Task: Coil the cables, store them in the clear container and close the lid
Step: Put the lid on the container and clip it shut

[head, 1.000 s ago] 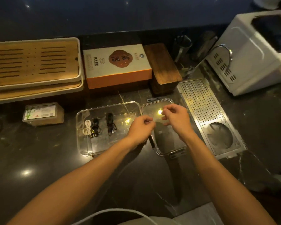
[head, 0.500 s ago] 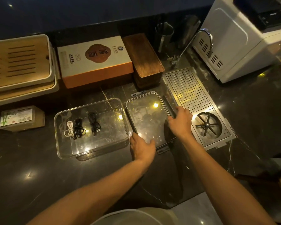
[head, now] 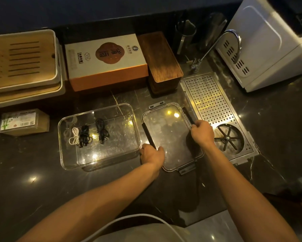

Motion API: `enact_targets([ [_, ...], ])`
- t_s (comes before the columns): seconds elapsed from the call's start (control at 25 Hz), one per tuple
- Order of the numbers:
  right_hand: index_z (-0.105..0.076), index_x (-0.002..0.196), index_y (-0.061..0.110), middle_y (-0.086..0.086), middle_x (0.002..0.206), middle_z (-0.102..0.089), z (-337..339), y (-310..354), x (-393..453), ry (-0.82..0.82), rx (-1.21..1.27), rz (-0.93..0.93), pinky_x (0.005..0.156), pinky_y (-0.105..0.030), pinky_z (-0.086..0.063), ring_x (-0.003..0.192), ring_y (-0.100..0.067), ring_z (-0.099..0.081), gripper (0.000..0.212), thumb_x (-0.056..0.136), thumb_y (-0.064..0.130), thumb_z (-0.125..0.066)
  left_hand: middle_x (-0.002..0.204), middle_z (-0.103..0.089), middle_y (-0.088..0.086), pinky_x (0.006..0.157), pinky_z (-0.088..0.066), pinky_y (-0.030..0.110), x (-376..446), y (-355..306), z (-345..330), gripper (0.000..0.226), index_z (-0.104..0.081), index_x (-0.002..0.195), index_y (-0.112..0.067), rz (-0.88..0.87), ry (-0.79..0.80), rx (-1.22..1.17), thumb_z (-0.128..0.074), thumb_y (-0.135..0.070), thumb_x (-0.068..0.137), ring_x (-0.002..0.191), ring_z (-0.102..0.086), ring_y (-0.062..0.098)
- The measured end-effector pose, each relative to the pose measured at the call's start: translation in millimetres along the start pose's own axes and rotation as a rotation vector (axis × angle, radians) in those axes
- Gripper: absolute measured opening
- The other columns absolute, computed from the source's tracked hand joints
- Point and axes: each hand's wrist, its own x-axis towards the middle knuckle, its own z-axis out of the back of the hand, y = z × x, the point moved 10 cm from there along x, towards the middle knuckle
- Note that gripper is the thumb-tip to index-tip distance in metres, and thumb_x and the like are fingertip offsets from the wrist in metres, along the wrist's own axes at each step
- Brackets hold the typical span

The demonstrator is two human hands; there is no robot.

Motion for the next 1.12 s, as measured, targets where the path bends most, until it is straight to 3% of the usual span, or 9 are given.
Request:
enact_targets([
  [0.16,-0.072,0.097,0.015,-0.005,0.085,-0.071,31,-4,-3,-0.018,0.149,-0.003,0.072,-0.036,-0.054,0.085,-0.027,-0.068,0.017,0.099,0.015,-0.055,0.086,-0.074,0.012,0.072,-0.062,0.054,-19,-6,7,0.018,-0.068,0.095,-0.015,-0.044,0.146,-0.154,-0.061,-0.026,0.082,0.08,-0.073,0.034],
  [0.24,-0.073,0.092,0.015,-0.011,0.085,-0.072,50,4,-7,-0.042,0.25,0.035,0.081,-0.048,-0.056,0.09,-0.036,-0.069,0.018,0.097,0.016,-0.056,0.091,-0.075,0.012,0.079,-0.061,0.055,-33,-18,9,0.011,-0.066,0.102,-0.016,-0.077,0.239,-0.293,-0.061,-0.019,0.093,0.087,-0.074,0.034],
  [0.36,-0.073,0.091,0.014,-0.017,0.092,-0.073,75,29,-18,-0.027,0.405,0.105,0.089,-0.056,-0.055,0.09,-0.034,-0.07,0.017,0.098,0.02,-0.058,0.101,-0.077,0.005,0.088,-0.06,0.041,-46,-41,23,0.015,-0.067,0.111,-0.017,-0.188,0.321,-0.421,-0.058,-0.012,0.1,0.097,-0.074,0.023],
  [0.56,-0.071,0.106,0.012,-0.014,0.094,-0.074,108,96,-45,0.066,0.711,0.203,0.082,-0.035,-0.057,0.078,-0.017,-0.069,0.015,0.104,0.018,-0.057,0.091,-0.079,0.004,0.07,-0.058,0.026,-56,-87,88,0.018,-0.068,0.114,-0.004,-0.374,0.369,-0.515,-0.059,-0.012,0.1,0.083,-0.076,0.016],
  [0.68,-0.07,0.097,0.012,-0.009,0.084,-0.07,104,143,-65,0.164,0.819,0.269,0.066,-0.027,-0.053,0.068,-0.015,-0.064,0.016,0.104,0.018,-0.057,0.103,-0.078,0.01,0.086,-0.059,0.039,-47,-104,137,0.026,-0.068,0.117,0.0,-0.407,0.316,-0.532,-0.057,-0.017,0.102,0.096,-0.075,0.023],
  [0.8,-0.072,0.094,0.013,-0.005,0.079,-0.073,93,188,-79,0.18,0.829,0.352,0.059,-0.023,-0.053,0.063,-0.013,-0.065,0.017,0.103,0.018,-0.059,0.082,-0.075,-0.001,0.076,-0.058,0.03,-30,-103,184,0.026,-0.067,0.121,-0.002,-0.361,0.14,-0.556,-0.06,-0.017,0.1,0.076,-0.071,0.012],
  [0.92,-0.075,0.098,0.019,0.0,0.085,-0.075,95,231,-99,0.106,0.744,0.537,0.069,-0.027,-0.056,0.075,-0.013,-0.071,0.017,0.103,0.022,-0.06,0.102,-0.074,0.008,0.073,-0.059,0.025,-22,-94,230,0.031,-0.066,0.123,-0.006,-0.311,0.011,-0.6,-0.059,-0.026,0.101,0.09,-0.074,0.019],
  [1.0,-0.073,0.107,0.018,0.001,0.093,-0.074,95,257,-122,0.046,0.621,0.71,0.073,-0.027,-0.058,0.087,-0.013,-0.073,0.018,0.104,0.025,-0.057,0.114,-0.072,0.013,0.081,-0.06,0.032,-28,-100,250,0.044,-0.062,0.126,-0.008,-0.317,0.098,-0.707,-0.053,-0.043,0.101,0.099,-0.075,0.024],
  [1.12,-0.071,0.111,0.018,0.004,0.093,-0.069,83,289,-165,-0.046,0.397,0.966,0.069,-0.032,-0.058,0.084,-0.013,-0.068,0.017,0.104,0.025,-0.057,0.128,-0.066,0.021,0.099,-0.054,0.049,-46,-118,266,0.08,-0.053,0.134,-0.004,-0.328,0.418,-0.902,-0.046,-0.071,0.092,0.114,-0.069,0.036],
])
